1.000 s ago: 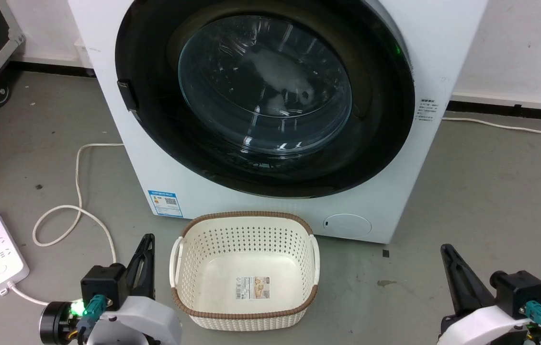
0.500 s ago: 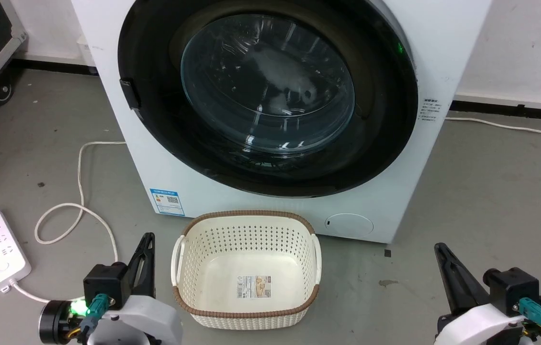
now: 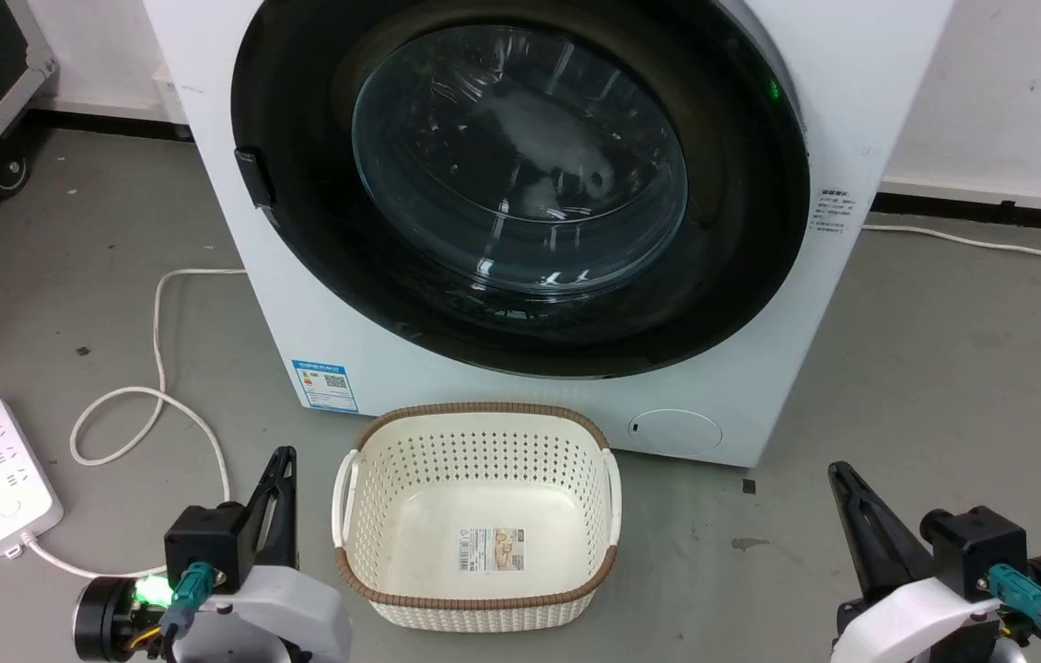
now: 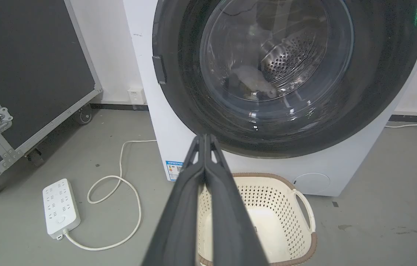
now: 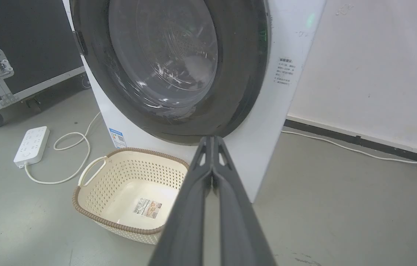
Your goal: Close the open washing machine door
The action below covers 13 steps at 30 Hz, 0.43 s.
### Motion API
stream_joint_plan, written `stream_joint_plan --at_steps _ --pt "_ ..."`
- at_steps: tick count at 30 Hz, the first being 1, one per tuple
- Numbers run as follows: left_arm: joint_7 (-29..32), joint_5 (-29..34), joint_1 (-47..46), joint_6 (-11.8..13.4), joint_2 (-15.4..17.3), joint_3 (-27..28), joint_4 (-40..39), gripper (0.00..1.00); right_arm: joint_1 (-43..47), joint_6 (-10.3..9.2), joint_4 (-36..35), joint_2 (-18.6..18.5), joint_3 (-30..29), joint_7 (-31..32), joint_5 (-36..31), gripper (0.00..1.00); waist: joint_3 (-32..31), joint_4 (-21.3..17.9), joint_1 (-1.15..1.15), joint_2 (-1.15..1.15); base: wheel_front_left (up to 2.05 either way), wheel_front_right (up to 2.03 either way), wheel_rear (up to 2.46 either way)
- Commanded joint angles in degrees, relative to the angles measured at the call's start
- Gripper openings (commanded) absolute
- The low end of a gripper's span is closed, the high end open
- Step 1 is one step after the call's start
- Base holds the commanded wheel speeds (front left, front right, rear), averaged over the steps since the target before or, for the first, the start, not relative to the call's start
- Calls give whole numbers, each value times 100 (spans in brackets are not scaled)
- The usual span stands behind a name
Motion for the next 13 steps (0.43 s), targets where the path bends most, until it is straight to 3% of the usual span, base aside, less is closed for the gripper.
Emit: stream_joint_plan --at_steps 1,13 --pt "24 84 94 15 -43 38 -48 0 -86 4 -38 -10 10 30 -51 0 2 5 0 0 0 0 0" --pt "50 154 103 16 -73 66 -71 0 -99 5 -43 -10 21 50 -87 0 7 15 0 0 0 0 0"
